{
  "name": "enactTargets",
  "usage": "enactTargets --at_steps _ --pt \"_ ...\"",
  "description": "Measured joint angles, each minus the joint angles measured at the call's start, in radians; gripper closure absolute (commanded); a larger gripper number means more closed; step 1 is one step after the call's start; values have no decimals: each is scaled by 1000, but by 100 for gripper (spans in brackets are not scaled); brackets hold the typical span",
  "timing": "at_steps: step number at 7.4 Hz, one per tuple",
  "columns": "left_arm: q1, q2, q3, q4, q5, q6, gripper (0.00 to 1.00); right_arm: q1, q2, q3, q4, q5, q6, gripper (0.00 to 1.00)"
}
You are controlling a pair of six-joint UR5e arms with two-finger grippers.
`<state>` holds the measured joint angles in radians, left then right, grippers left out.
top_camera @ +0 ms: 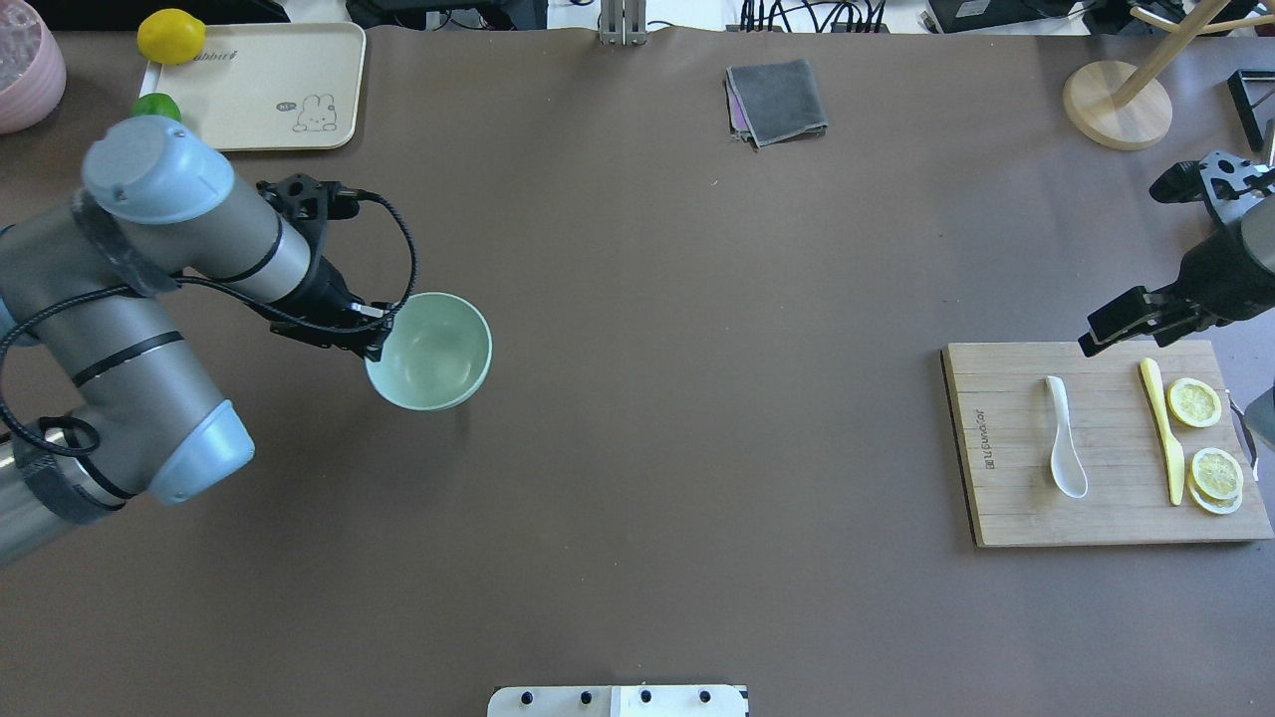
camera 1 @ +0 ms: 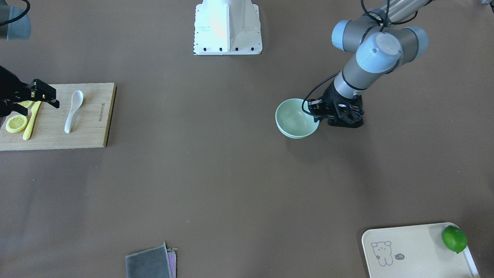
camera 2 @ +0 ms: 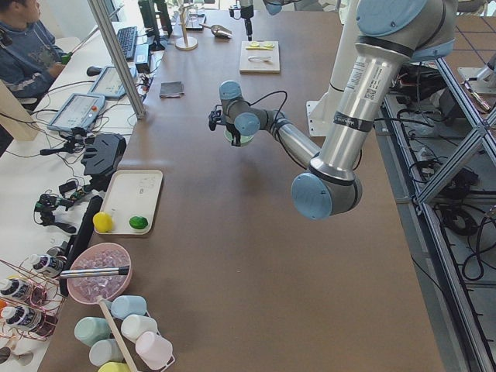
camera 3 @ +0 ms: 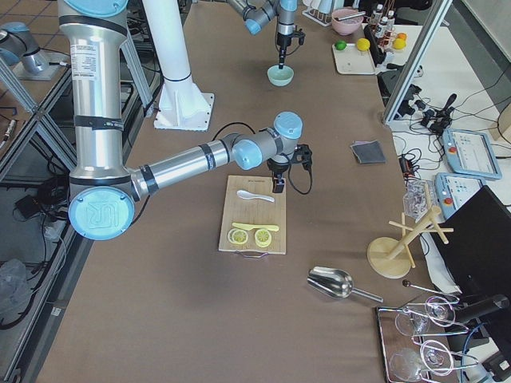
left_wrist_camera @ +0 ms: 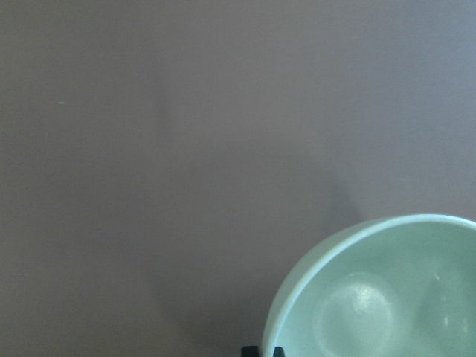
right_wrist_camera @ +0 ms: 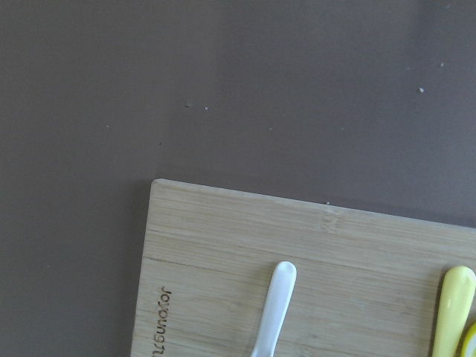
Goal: Place spoon in bowl
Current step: 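Drag the bowl toward center with left gripper while right gripper grasps white spoon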
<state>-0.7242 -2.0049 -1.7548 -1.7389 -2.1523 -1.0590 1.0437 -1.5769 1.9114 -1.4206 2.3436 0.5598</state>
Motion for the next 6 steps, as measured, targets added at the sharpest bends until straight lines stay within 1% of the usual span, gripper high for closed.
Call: enactTargets --at_steps 1,3,4,6 --pt "41 -59 1 41 38 -64 100 -26 -1 0 20 -20 69 15" --pt "125 -144 28 69 105 -164 100 -52 -9 -3 29 -30 138 18" --pt "162 -190 63 70 139 -200 100 -63 -14 -8 29 -31 147 20" --pt "217 -269 135 67 192 -254 100 -84 -16 -31 29 -35 193 21"
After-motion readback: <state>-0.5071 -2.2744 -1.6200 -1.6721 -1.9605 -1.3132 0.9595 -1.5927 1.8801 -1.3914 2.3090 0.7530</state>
